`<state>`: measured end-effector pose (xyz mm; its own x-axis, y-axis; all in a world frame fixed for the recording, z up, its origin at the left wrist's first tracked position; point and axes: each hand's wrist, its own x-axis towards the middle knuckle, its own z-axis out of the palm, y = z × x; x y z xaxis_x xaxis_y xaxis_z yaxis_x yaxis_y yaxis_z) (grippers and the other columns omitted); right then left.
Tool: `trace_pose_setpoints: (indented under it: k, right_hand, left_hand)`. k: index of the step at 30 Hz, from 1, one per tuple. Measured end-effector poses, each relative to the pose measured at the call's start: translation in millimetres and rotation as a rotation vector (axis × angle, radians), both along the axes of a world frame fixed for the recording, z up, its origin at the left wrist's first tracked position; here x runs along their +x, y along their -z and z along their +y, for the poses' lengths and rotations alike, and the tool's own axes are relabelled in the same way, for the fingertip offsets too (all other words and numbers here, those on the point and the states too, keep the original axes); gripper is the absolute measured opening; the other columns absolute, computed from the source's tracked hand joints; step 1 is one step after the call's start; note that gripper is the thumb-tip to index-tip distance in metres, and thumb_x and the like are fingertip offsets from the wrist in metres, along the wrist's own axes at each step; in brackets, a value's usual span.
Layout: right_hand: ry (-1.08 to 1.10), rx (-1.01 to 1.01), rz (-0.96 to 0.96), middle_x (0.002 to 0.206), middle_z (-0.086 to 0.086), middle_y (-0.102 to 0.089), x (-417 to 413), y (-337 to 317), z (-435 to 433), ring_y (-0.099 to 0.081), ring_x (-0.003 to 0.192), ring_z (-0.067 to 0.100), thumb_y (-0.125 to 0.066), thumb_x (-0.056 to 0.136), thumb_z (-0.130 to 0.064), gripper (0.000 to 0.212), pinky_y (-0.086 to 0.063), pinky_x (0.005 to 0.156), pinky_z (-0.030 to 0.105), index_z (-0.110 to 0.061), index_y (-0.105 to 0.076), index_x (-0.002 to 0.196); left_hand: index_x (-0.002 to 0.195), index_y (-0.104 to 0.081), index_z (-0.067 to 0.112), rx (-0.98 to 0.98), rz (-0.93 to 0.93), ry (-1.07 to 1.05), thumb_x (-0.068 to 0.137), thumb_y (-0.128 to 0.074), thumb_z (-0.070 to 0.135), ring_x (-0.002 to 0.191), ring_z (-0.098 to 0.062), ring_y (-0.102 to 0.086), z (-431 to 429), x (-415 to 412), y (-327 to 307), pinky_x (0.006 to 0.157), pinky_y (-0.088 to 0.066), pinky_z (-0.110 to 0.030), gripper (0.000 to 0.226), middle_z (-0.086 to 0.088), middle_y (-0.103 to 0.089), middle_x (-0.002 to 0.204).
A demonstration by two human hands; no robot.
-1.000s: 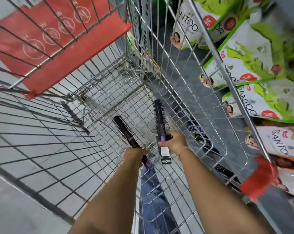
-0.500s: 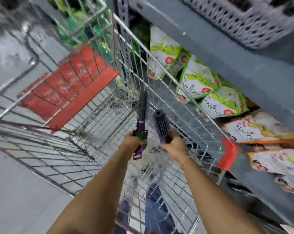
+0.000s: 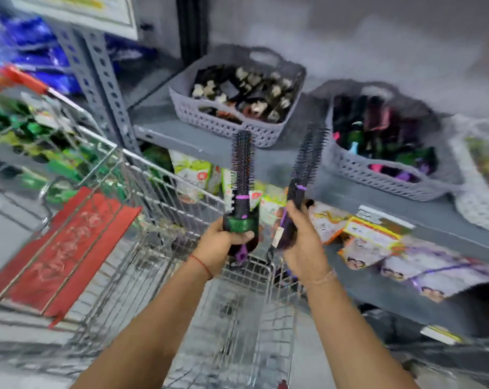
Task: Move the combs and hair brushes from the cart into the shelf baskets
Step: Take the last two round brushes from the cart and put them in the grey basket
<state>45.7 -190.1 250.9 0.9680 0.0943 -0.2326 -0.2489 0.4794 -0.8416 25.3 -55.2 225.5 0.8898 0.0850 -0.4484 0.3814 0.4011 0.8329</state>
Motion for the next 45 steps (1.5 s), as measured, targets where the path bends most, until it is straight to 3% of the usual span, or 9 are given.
trace_pose_setpoints:
  k: [6,9,13,18,23,29,33,36,45]
  right_hand:
    - [-0.078,0.136,-0.115,0.057,-0.004,-0.067,7,-60,-62,-0.063,0.051,0.008,-0.045,0.087,-0.014,0.014,-0.051,0.047,0.019,-0.011,-0.058,0.082]
    - [-0.054,-0.027,-0.258,0.085,0.001,-0.074,15,-82,-87,-0.069,0.078,0.013,-0.052,0.079,0.000,0.029,-0.058,0.074,0.026,-0.008,-0.057,0.106]
    - [0.207,-0.266,-0.379,0.073,-0.010,-0.074,33,-116,-127,-0.067,0.069,0.002,-0.062,0.069,0.015,0.037,-0.054,0.064,0.015,-0.013,-0.059,0.093]
    - [0.365,-0.326,-0.235,0.117,0.015,-0.060,68,-138,-179,-0.060,0.100,0.014,-0.053,0.084,0.007,0.041,-0.045,0.080,0.017,0.005,-0.045,0.124]
    - [0.414,-0.554,-0.090,0.129,0.023,-0.053,113,-139,-219,-0.051,0.115,0.030,-0.055,0.082,0.010,0.048,-0.035,0.107,0.041,0.002,-0.042,0.128]
    - [0.426,-0.687,-0.074,0.119,0.021,-0.060,158,-129,-220,-0.060,0.093,0.028,-0.052,0.083,0.010,0.041,-0.051,0.069,0.030,-0.005,-0.053,0.121]
    - [0.326,-0.738,0.010,0.124,0.022,-0.057,175,-98,-214,-0.059,0.104,0.034,-0.043,0.084,0.015,0.045,-0.051,0.083,0.039,-0.003,-0.050,0.124]
    - [0.288,-0.819,0.061,0.118,0.023,-0.062,177,-82,-216,-0.060,0.089,0.029,-0.047,0.082,0.012,0.041,-0.051,0.066,0.030,-0.005,-0.058,0.117]
    - [0.233,-1.159,-0.046,0.130,0.018,-0.054,177,-79,-204,-0.053,0.114,0.031,-0.050,0.084,0.004,0.038,-0.039,0.100,0.028,-0.006,-0.055,0.121]
  left_hand:
    - [0.096,-0.060,-0.003,-0.015,-0.165,0.137,0.080,-0.051,-0.020,0.079,-0.028,-0.066,-55,31,-66,0.083,-0.054,-0.039,0.025,-0.017,-0.070,0.082]
    - [0.081,-0.061,0.009,-0.019,-0.234,0.220,0.082,-0.052,-0.016,0.064,-0.016,-0.066,-84,50,-94,0.070,-0.052,-0.027,0.027,0.002,-0.072,0.061]
    - [0.106,-0.059,-0.001,0.025,-0.304,0.285,0.084,-0.053,-0.013,0.092,-0.022,-0.062,-119,77,-128,0.091,-0.049,-0.038,0.025,-0.010,-0.071,0.080]
    - [0.089,-0.058,0.002,0.171,-0.338,0.146,0.080,-0.062,-0.011,0.092,-0.024,-0.054,-156,125,-156,0.085,-0.045,-0.037,0.017,-0.014,-0.060,0.085]
    - [0.114,-0.056,-0.015,0.465,-0.244,0.086,0.087,-0.060,0.009,0.106,-0.031,-0.060,-186,174,-164,0.093,-0.046,-0.040,0.036,-0.029,-0.063,0.112]
    - [0.129,-0.050,-0.007,0.759,-0.088,0.255,0.094,-0.049,0.020,0.123,-0.032,-0.053,-203,205,-149,0.103,-0.043,-0.033,0.044,-0.023,-0.052,0.136]
    - [0.124,-0.056,0.002,0.999,-0.031,0.174,0.090,-0.049,0.043,0.124,-0.028,-0.053,-212,210,-132,0.100,-0.042,-0.031,0.054,-0.016,-0.057,0.133]
    - [0.117,-0.062,0.002,1.004,0.060,0.152,0.079,-0.067,0.041,0.119,-0.026,-0.058,-214,209,-122,0.096,-0.046,-0.030,0.055,-0.014,-0.063,0.127]
    - [0.125,-0.057,0.007,1.003,-0.080,0.085,0.078,-0.068,0.011,0.117,-0.032,-0.057,-220,209,-108,0.099,-0.043,-0.029,0.048,-0.019,-0.063,0.125]
